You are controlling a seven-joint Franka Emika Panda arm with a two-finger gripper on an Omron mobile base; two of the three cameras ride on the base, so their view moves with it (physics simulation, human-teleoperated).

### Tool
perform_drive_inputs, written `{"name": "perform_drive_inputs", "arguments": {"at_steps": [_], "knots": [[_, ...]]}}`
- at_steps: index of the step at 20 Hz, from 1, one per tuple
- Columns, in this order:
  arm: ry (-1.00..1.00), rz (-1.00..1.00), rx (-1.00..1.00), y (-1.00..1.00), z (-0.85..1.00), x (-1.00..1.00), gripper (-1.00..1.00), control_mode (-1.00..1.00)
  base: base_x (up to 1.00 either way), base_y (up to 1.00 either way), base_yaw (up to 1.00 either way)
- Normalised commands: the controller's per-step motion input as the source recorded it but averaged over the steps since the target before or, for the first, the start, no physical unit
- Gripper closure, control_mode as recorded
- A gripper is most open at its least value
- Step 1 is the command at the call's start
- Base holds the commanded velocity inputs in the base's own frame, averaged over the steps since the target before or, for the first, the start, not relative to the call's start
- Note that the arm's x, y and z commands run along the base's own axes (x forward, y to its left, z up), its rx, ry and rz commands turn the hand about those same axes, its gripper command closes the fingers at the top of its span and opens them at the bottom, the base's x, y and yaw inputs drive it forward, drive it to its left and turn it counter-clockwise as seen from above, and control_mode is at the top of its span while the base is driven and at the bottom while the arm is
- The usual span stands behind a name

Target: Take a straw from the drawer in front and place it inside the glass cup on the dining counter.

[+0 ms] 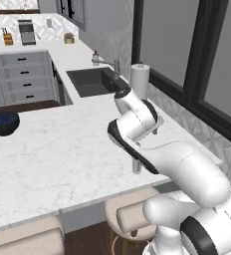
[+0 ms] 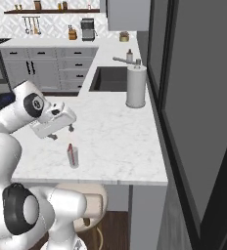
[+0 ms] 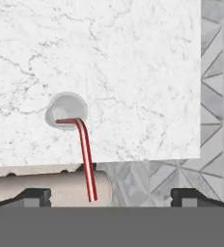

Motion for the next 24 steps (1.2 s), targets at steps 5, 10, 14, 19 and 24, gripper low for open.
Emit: {"name": "perform_drive_inputs", "arguments": {"at_steps": [5,10,14,19,24], "knots": [[0.02,0.00,0.50,-0.08,0.39,-0.47,-1.00,-1.00,0.00,0.00,0.00],[0.05,0.00,0.48,-0.04,0.21,-0.61,-1.00,-1.00,0.00,0.00,0.00],[0.01,0.00,0.23,0.02,0.08,-0.66,-1.00,-1.00,0.00,0.00,0.00],[0.00,0.00,0.03,0.28,0.02,-0.66,-1.00,-1.00,0.00,0.00,0.00],[0.00,0.00,0.00,0.49,0.00,-0.65,-1.00,-1.00,0.00,0.00,0.00]]}}
